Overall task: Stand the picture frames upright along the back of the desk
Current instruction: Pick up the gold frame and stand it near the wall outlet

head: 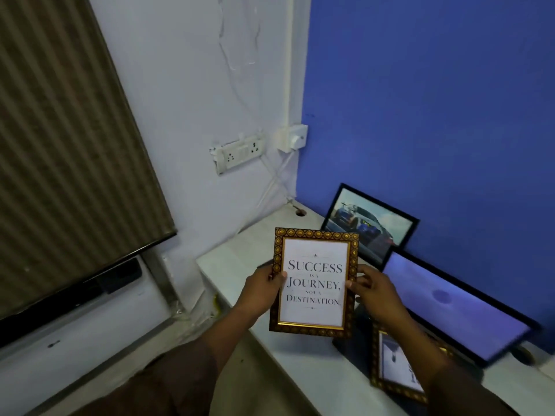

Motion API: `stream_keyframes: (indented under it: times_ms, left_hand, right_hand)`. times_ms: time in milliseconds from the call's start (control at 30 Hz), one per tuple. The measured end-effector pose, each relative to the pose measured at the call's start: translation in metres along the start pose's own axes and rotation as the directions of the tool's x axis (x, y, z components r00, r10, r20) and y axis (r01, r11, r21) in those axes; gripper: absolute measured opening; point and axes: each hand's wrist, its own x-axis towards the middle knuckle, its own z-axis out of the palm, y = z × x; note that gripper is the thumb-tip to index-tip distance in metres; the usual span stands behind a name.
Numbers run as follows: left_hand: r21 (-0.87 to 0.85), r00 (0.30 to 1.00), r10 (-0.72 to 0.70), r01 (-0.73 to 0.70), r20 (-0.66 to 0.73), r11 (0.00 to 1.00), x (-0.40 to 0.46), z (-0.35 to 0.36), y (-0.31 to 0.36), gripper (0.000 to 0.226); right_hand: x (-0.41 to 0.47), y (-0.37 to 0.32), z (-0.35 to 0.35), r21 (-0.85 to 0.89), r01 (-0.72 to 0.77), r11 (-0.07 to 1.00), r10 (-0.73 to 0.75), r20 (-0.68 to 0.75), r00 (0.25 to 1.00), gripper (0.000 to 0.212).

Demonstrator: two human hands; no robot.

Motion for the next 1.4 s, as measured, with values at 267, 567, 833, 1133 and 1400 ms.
stream_keyframes:
  times_ms: [267,567,833,1133,1400]
  left_hand:
    - [0.259,0.994,-0.037,0.063,-0.103,0.964,0.068,-0.025,-0.005,0.041]
    - [0.109,0.966,-0.179,0.201,-0.186,0.973,0.131,-0.016,-0.011,0.032]
    - [0.100,0.973,-0.162,0.180,-0.164,0.979,0.193,-0.018,-0.014,0.033]
    - [0.058,0.981,-0.152,0.160,-0.120,0.985,0.300,-0.050,-0.030,0.037]
    - [0.183,0.984,-0.176,0.178,-0.031,0.967,0.391,-0.073,-0.051,0.015]
  right_hand:
    - [0.103,-0.011,0.016,-0.087,0.094,0.992,-0.085,0.099,0.991,0.022]
    - [0.184,-0.023,0.015,-0.278,0.138,0.951,-0.076,0.223,0.972,0.029]
    - [0.250,-0.031,0.023,-0.349,0.155,0.924,-0.058,0.274,0.960,0.032]
    - [0.358,-0.052,0.067,-0.386,0.101,0.917,0.006,0.265,0.964,0.039]
    - [0.450,-0.056,0.108,-0.344,0.016,0.939,0.097,0.309,0.946,0.050]
